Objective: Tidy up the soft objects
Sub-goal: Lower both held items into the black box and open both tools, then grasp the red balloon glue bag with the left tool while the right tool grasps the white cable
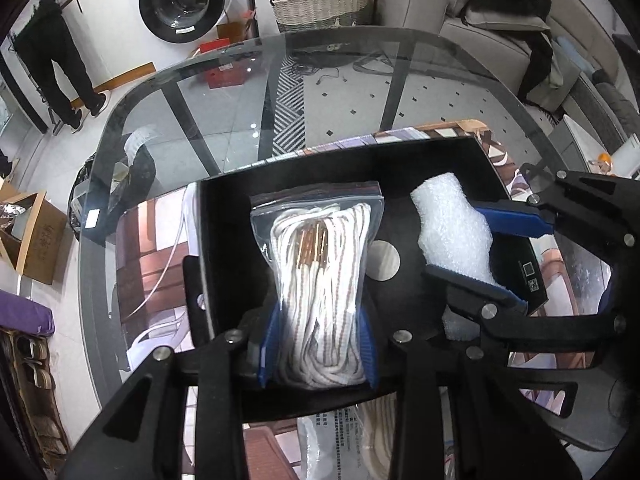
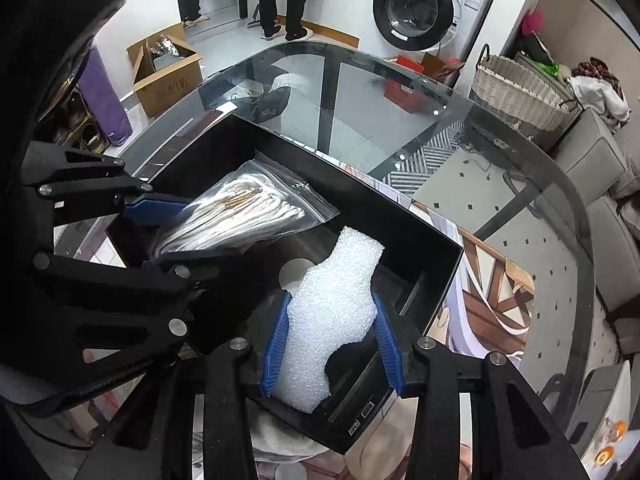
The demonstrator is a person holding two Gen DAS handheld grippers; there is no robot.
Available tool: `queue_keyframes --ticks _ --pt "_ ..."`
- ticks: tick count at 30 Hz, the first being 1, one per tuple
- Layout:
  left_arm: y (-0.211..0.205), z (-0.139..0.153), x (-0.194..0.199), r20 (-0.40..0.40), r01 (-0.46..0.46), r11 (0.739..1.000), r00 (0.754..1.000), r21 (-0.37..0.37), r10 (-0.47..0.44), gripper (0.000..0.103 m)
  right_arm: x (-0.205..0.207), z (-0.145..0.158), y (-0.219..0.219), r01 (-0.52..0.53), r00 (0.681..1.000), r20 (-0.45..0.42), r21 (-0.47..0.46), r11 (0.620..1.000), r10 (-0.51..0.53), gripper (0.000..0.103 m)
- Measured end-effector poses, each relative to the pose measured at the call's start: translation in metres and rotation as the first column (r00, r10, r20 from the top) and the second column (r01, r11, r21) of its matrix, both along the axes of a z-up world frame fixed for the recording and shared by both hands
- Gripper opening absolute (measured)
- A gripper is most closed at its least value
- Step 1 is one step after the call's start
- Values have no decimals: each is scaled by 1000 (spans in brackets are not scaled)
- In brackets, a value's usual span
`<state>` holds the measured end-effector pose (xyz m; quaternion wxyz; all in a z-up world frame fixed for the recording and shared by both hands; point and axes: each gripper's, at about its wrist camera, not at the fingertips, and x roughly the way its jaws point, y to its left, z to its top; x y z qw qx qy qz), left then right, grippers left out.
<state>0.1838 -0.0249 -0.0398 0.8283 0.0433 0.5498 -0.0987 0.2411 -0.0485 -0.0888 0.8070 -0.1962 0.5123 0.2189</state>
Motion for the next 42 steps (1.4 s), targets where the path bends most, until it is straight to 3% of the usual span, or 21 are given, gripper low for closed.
queue_keyframes --ticks 5,9,14,20,26,29,34,42 --pt "10 17 -5 64 -35 999 997 -16 36 54 -2 17 -6 32 999 20 27 999 -33 46" --pt "18 32 -14 99 -30 999 994 -40 34 54 -10 37 -12 45 997 65 58 997 -49 63" --pt "26 41 -32 94 -16 998 995 -66 22 55 -29 56 -16 26 996 81 95 995 -33 65" --pt "29 36 -64 50 27 998 998 -61 -24 55 -59 53 -16 -36 999 5 117 993 36 65" --pt "38 13 -88 -58 47 993 997 -104 -53 55 -75 37 -16 -71 997 -35 105 992 75 65" --pt "36 -2 -96 -103 65 996 992 -57 -71 55 -80 36 -16 -77 996 -25 102 992 80 66" --pt "39 -4 -100 -99 71 996 992 -45 -75 55 -93 42 -9 -146 988 -22 118 982 150 66" --pt "46 -14 -102 -136 79 996 987 -31 -82 55 -107 15 4 -248 962 -92 90 965 256 66"
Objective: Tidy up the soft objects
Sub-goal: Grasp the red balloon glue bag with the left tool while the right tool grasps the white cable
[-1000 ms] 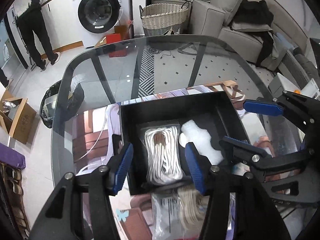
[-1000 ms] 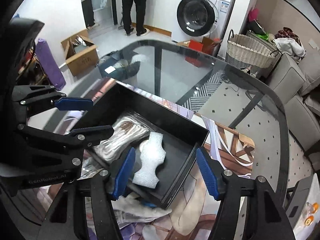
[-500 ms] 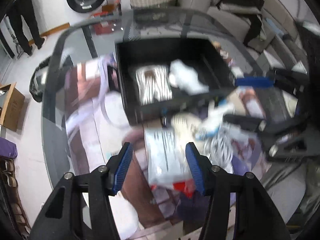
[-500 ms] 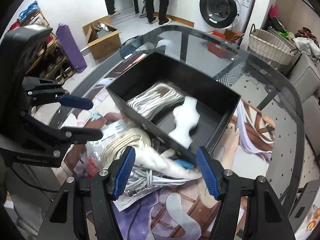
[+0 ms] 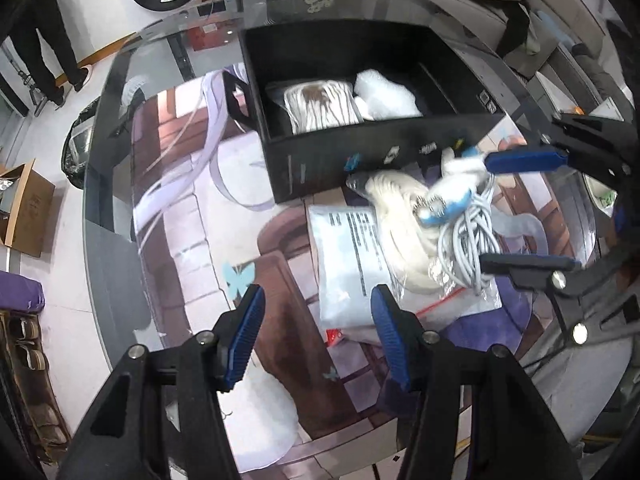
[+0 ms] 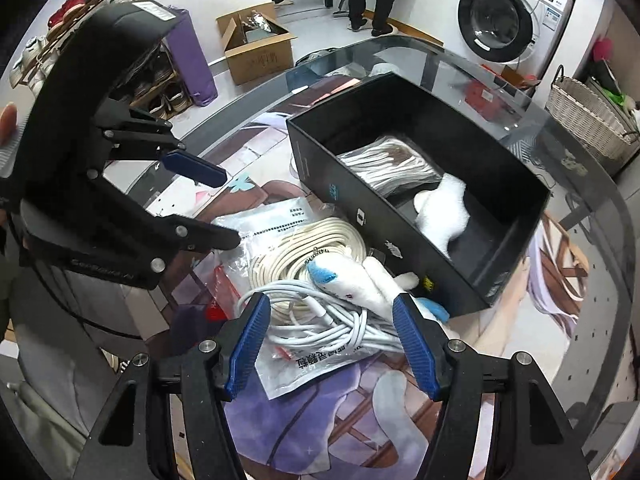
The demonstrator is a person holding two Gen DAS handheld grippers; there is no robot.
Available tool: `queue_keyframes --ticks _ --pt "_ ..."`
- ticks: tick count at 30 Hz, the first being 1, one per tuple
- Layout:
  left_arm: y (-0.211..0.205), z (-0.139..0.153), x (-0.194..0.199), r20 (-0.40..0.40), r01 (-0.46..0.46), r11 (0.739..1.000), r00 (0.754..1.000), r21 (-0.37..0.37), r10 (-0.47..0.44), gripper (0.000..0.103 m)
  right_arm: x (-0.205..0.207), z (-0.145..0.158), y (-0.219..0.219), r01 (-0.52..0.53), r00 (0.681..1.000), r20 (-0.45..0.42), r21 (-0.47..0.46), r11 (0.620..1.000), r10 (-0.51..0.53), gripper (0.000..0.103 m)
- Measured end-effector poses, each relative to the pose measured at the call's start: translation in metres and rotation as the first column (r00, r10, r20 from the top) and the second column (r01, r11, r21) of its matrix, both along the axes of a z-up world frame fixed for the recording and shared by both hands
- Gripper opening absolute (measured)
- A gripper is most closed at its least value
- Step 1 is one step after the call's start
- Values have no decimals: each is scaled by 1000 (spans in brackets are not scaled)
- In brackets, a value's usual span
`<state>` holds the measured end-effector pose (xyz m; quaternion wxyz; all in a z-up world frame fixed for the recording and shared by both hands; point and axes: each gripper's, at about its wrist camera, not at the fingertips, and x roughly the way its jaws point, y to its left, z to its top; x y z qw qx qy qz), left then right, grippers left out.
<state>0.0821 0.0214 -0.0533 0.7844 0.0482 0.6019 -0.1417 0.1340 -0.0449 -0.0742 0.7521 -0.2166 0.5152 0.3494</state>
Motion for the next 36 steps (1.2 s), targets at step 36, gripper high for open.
queue_keyframes --ticks 36 --pt "-11 -22 -11 -32 115 990 993 86 -113 59 -12 -25 -20 -134 977 -175 -49 990 123 73"
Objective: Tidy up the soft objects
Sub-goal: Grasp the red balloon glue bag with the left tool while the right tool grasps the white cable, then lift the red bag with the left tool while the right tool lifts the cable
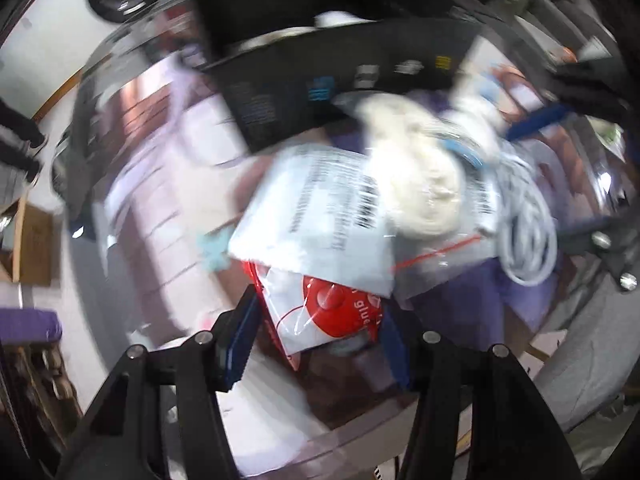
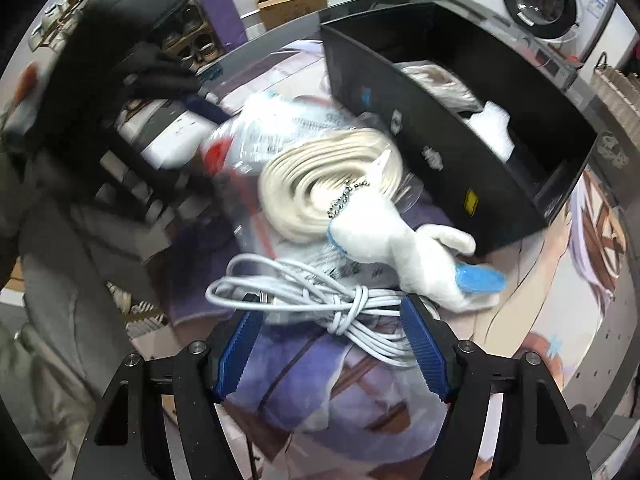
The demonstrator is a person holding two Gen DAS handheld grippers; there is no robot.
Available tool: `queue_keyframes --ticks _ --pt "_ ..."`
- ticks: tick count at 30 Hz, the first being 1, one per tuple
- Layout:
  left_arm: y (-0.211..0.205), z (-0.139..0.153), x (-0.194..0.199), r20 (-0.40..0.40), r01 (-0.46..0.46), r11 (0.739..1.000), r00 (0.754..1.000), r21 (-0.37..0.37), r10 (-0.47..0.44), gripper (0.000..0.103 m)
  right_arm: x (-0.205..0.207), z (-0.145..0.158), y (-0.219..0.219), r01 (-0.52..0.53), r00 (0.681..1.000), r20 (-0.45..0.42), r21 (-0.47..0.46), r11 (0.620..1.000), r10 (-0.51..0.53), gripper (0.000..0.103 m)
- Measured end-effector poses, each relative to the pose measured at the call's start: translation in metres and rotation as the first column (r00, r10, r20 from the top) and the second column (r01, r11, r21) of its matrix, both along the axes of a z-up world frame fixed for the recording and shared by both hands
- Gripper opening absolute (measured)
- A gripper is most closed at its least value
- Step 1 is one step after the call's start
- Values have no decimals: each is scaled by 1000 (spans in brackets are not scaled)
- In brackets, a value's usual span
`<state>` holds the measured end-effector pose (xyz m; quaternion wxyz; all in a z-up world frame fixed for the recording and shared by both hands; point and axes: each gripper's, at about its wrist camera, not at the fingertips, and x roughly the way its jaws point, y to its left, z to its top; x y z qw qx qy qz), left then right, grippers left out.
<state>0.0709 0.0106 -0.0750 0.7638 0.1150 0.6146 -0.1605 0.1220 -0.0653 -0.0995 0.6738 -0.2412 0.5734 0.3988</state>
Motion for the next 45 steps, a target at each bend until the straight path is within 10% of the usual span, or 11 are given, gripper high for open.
queue_keyframes --ticks 10,27,32,45 --pt "-12 -7 -1 48 35 999 998 29 -36 87 -4 -1 5 -62 997 50 -19 998 63 80" --pt "-41 -8 -26 -2 165 986 986 17 -165 81 -28 -12 16 -152 984 78 -101 983 160 76" --pt "-35 1 -17 18 118 993 993 -5 -118 49 -29 -17 19 -133 990 41 -108 985 138 33" --pt "-25 -3 -41 56 123 992 991 3 -123 62 -27 -14 12 -84 995 47 -133 988 91 28"
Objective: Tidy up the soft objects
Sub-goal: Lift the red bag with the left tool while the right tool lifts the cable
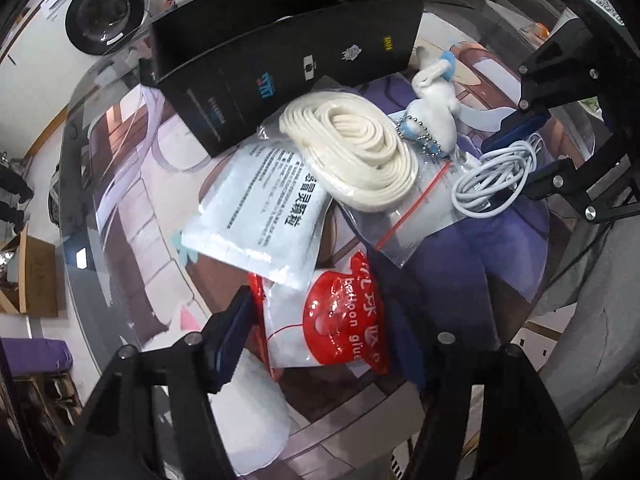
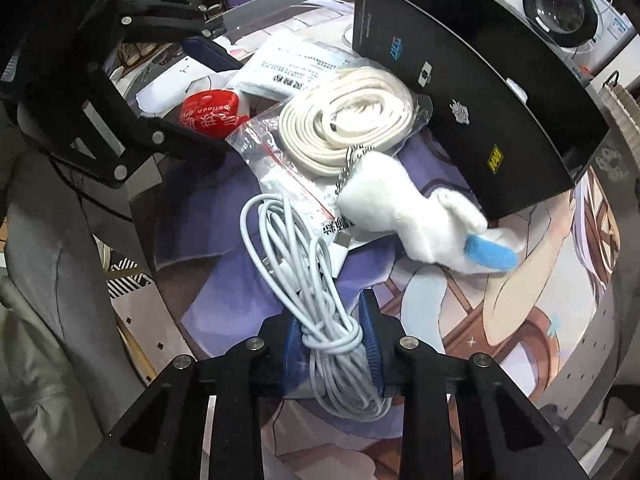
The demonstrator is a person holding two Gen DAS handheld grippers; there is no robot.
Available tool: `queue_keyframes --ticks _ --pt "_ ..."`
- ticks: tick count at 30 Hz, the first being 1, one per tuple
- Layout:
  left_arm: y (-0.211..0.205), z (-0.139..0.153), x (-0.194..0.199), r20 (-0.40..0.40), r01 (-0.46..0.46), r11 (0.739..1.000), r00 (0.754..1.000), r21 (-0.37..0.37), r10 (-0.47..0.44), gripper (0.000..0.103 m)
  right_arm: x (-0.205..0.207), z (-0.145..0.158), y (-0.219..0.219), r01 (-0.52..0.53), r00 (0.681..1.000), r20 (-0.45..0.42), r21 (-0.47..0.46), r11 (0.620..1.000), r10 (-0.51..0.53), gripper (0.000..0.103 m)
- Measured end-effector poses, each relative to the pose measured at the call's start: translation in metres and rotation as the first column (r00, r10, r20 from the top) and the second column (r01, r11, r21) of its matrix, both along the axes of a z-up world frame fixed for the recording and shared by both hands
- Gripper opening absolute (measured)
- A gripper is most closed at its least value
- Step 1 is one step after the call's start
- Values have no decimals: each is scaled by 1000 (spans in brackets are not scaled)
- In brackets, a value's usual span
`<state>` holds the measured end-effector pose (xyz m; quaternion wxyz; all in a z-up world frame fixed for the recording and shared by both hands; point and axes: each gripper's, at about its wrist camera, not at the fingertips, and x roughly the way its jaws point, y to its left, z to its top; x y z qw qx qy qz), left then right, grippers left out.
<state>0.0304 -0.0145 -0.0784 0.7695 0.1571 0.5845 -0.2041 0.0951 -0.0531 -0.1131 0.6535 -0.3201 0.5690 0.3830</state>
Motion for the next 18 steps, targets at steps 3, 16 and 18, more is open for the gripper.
queue_keyframes --ticks 3,16,18 --pt "13 2 -2 -10 26 999 1000 -21 -26 49 -1 0 3 -10 1000 8 -7 1000 10 28" --pt "-11 27 -8 63 31 999 998 -32 -29 48 -16 -2 7 -11 999 41 36 999 10 28" --pt "-12 34 -8 78 38 998 996 -49 -34 48 -17 4 6 -5 999 51 60 998 2 28"
